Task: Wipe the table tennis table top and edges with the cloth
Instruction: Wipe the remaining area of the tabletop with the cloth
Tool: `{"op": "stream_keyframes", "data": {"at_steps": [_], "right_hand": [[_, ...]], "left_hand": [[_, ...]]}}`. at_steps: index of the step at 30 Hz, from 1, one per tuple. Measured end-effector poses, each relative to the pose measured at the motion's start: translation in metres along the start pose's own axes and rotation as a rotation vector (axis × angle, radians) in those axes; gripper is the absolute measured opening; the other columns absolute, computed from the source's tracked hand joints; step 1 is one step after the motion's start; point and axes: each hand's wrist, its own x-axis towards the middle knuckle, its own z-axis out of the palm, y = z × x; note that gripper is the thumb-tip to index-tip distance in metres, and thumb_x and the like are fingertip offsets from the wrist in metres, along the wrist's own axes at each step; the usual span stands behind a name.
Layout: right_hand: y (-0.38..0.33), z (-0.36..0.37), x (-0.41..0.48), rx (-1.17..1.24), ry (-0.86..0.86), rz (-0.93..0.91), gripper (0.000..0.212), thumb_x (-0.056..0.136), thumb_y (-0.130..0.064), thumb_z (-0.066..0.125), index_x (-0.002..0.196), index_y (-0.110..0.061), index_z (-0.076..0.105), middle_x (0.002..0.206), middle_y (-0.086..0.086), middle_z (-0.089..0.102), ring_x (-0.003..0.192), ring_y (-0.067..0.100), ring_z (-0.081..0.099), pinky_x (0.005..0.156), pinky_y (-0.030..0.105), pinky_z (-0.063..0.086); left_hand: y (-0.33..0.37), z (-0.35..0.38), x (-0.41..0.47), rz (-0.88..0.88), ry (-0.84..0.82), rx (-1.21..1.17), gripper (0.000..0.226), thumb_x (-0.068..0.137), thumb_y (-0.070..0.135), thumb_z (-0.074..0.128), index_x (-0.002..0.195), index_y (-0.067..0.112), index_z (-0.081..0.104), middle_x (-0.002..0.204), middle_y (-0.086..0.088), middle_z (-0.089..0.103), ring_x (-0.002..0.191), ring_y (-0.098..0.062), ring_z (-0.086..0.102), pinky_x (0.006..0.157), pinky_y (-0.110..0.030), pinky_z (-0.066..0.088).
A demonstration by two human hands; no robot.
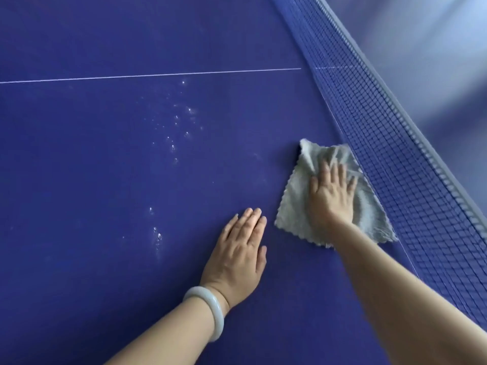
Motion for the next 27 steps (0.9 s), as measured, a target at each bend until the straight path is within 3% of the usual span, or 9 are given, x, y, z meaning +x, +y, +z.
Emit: {"op": "stream_keyframes", "data": {"at_steps": [6,8,10,14,17,19,21,23,27], "right_hand": [[0.076,-0.004,-0.127,-0.033,-0.043,-0.505,0.057,0.107,-0.037,0.024,0.161,-0.03,0.005,0.168,-0.012,0.0,0.154,0.009,-0.001,0.125,0.037,0.0],[0.117,-0.017,-0.125,-0.058,-0.022,-0.432,0.058,0.106,-0.037,0.025,0.159,-0.038,0.002,0.167,-0.016,-0.002,0.154,0.008,-0.002,0.126,0.036,0.001],[0.135,-0.025,-0.113,-0.039,0.023,-0.159,0.056,0.107,-0.038,0.019,0.158,-0.041,-0.004,0.167,-0.015,-0.007,0.154,0.008,-0.007,0.126,0.038,-0.001],[0.079,-0.005,-0.114,0.003,0.064,0.225,0.061,0.104,-0.036,0.014,0.16,-0.019,-0.002,0.168,0.001,-0.009,0.154,0.016,-0.011,0.125,0.044,-0.003],[0.01,0.026,-0.165,-0.006,0.051,-0.062,0.063,0.104,-0.04,0.018,0.16,-0.012,0.004,0.168,0.006,-0.002,0.155,0.019,-0.009,0.124,0.042,-0.008],[-0.005,0.034,-0.192,-0.011,0.008,-0.363,0.062,0.106,-0.044,0.02,0.161,-0.018,0.004,0.168,0.0,-0.004,0.154,0.015,-0.01,0.125,0.039,-0.007],[0.005,0.028,-0.186,-0.001,-0.014,-0.531,0.059,0.107,-0.044,0.02,0.161,-0.024,0.005,0.168,-0.006,-0.002,0.154,0.01,-0.009,0.126,0.037,-0.003],[0.02,0.022,-0.172,-0.01,-0.02,-0.503,0.056,0.107,-0.042,0.014,0.161,-0.028,0.006,0.168,-0.007,0.001,0.153,0.007,-0.011,0.126,0.035,-0.003],[0.013,0.022,-0.151,0.05,0.011,-0.167,0.056,0.106,-0.033,0.011,0.161,-0.022,0.007,0.168,-0.001,0.003,0.153,0.009,-0.011,0.125,0.035,-0.008]], "left_hand": [[0.002,-0.002,0.001,-0.007,0.014,0.001,0.055,0.099,0.031,0.036,0.15,0.009,0.04,0.158,-0.007,0.033,0.148,-0.022,0.028,0.122,-0.041,0.02],[0.002,0.0,0.0,-0.002,0.034,0.003,0.054,0.1,0.029,0.043,0.15,0.009,0.039,0.159,-0.007,0.032,0.148,-0.022,0.027,0.123,-0.04,0.018],[0.001,0.002,-0.001,0.005,0.048,0.018,0.054,0.1,0.03,0.042,0.15,0.009,0.039,0.159,-0.007,0.032,0.148,-0.022,0.026,0.123,-0.04,0.017],[-0.001,0.005,-0.002,0.006,0.067,0.063,0.054,0.102,0.025,0.032,0.154,0.01,0.031,0.162,-0.007,0.024,0.151,-0.022,0.018,0.124,-0.037,0.008],[0.001,0.001,-0.006,0.009,0.083,0.016,0.056,0.097,0.005,0.035,0.153,0.005,0.03,0.161,-0.012,0.025,0.151,-0.026,0.018,0.124,-0.033,0.001],[0.003,-0.008,-0.016,0.016,0.142,-0.008,0.055,0.09,-0.001,0.041,0.145,0.0,0.043,0.152,-0.017,0.041,0.144,-0.031,0.034,0.123,-0.038,0.012],[-0.001,-0.015,-0.038,0.006,0.206,-0.018,0.053,0.089,-0.001,0.039,0.14,-0.001,0.05,0.146,-0.016,0.049,0.139,-0.032,0.042,0.12,-0.045,0.026],[-0.016,-0.019,-0.072,-0.038,0.233,0.016,0.05,0.089,-0.001,0.043,0.139,-0.001,0.051,0.146,-0.016,0.048,0.139,-0.031,0.042,0.118,-0.047,0.029],[-0.07,-0.029,-0.134,-0.336,0.256,0.162,0.052,0.097,0.023,0.037,0.141,-0.004,0.046,0.148,-0.019,0.043,0.14,-0.035,0.039,0.116,-0.051,0.03]]}}
